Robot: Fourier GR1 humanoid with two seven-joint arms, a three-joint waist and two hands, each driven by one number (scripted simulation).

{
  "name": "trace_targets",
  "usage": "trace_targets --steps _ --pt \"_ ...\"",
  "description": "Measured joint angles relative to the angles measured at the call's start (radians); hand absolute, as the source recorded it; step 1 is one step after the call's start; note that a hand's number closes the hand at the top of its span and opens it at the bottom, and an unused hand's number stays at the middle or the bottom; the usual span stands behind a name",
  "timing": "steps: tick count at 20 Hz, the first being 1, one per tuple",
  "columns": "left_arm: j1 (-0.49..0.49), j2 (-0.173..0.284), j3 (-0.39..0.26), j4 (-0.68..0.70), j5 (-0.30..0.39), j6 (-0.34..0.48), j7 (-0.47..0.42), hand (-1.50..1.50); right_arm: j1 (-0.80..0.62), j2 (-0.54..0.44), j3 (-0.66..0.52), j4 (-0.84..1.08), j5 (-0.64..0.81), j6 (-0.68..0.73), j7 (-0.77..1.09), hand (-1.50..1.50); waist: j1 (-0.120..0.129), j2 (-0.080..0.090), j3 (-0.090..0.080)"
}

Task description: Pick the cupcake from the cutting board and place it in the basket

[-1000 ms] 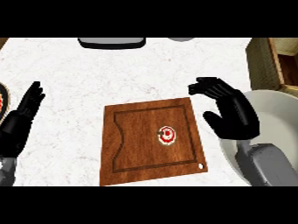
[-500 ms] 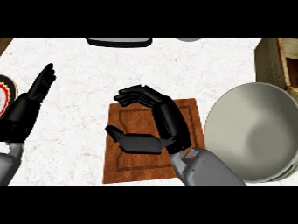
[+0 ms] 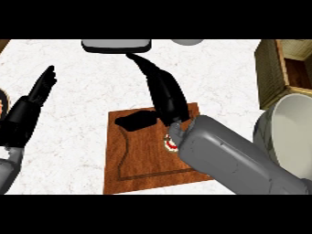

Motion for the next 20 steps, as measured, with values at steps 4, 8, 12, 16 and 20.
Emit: trace_targets --steps 4,8,12,16,20 --pt "-0.006 -0.001 -0.002 0.000 -0.006 0.002 0.008 0.00 -0.156 -0.083 0.068 0.032 0.011 0.235 0.200 -1.50 -0.001 -0.001 0.000" --pt "-0.005 -0.003 0.000 -0.005 -0.007 0.004 0.010 0.00 -0.284 -0.117 0.096 0.016 -0.080 0.511 0.380 -1.50 0.004 0.005 0.003" --pt "-0.012 -0.013 0.000 -0.013 -0.011 0.006 0.013 0.00 -0.407 -0.114 0.054 0.016 -0.223 0.730 0.533 -1.50 0.008 0.016 0.007" --pt "-0.004 -0.016 0.008 -0.021 -0.015 0.005 0.013 0.00 -0.460 -0.129 0.022 0.024 -0.345 0.834 0.586 -1.50 0.007 0.022 0.010" --pt "0.003 -0.008 0.024 -0.041 -0.013 -0.008 0.024 0.00 -0.459 -0.162 0.018 0.011 -0.413 0.873 0.607 -1.50 0.004 0.024 0.011"
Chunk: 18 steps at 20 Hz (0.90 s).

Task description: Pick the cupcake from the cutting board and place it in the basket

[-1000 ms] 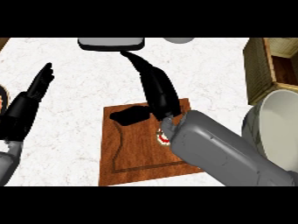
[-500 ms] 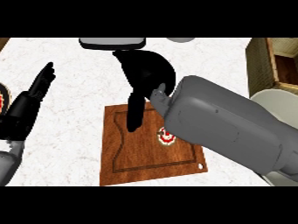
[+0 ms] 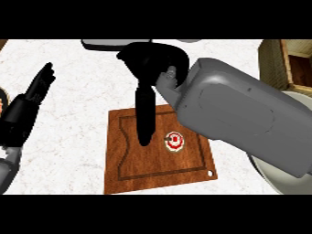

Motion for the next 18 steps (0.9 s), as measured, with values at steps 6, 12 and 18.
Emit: trace_targets --steps 6,12,18 --pt "0.021 0.009 0.023 -0.029 -0.002 -0.022 0.008 0.00 0.045 -0.022 0.030 -0.018 -0.019 0.036 -0.006 -1.50 0.002 0.003 0.001" --pt "0.029 -0.017 0.024 -0.027 -0.023 -0.020 0.000 0.00 0.095 -0.003 0.098 0.020 0.006 0.066 -0.025 -1.50 0.004 0.006 0.001" --pt "0.017 -0.024 0.041 -0.023 -0.030 -0.040 0.016 0.00 0.172 0.013 0.149 0.034 0.054 0.075 -0.039 -1.50 0.003 0.007 0.001"
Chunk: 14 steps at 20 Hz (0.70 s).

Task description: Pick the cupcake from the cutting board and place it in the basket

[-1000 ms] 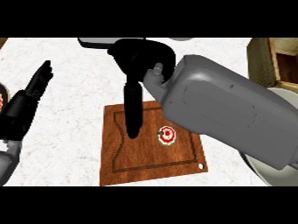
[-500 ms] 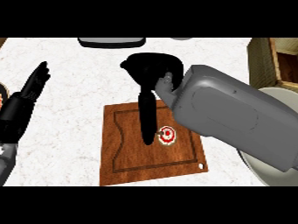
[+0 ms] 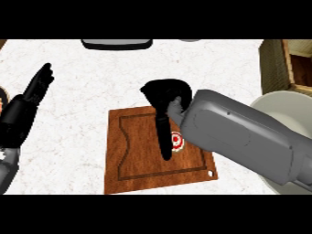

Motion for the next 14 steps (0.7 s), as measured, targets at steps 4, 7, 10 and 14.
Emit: trace_targets --steps 4,7,10,14 --pt "-0.014 -0.010 0.016 0.011 -0.011 -0.010 0.007 0.00 0.052 0.003 0.012 -0.011 0.054 -0.002 -0.009 -1.50 -0.002 0.000 0.000" --pt "0.001 -0.027 0.010 -0.012 -0.035 -0.001 0.016 0.00 0.098 -0.014 0.009 -0.017 0.099 0.005 -0.034 -1.50 -0.001 0.000 0.000" --pt "-0.018 -0.045 0.020 0.008 -0.053 -0.007 0.018 0.00 0.141 -0.006 -0.004 -0.043 0.147 0.004 -0.037 -1.50 -0.003 0.001 0.000" --pt "-0.005 -0.046 0.046 -0.010 -0.053 -0.034 0.024 0.00 0.193 0.018 -0.017 -0.056 0.229 0.000 -0.047 -1.50 0.000 0.001 0.000"
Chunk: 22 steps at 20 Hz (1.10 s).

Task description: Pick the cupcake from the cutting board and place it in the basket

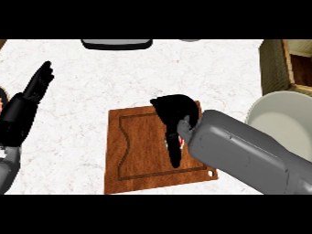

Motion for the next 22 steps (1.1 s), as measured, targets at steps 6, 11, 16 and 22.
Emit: trace_targets --steps 6,11,16,22 --pt "0.013 -0.018 0.026 0.013 -0.020 -0.029 -0.023 0.00 0.071 0.021 -0.034 -0.019 0.087 0.008 -0.006 -1.50 0.000 0.000 0.000" --pt "-0.001 -0.034 0.045 -0.007 -0.040 -0.044 0.007 0.00 0.136 0.060 -0.063 0.005 0.181 0.013 -0.032 -1.50 0.001 0.001 0.000" --pt "0.013 -0.064 0.051 -0.002 -0.068 -0.056 0.001 0.00 0.164 0.094 -0.110 0.029 0.237 0.043 -0.047 -1.50 0.002 0.001 0.000" --pt "0.012 -0.078 0.081 0.009 -0.084 -0.080 -0.015 0.00 0.222 0.107 -0.147 0.011 0.294 0.072 -0.048 -1.50 0.000 0.001 0.000"
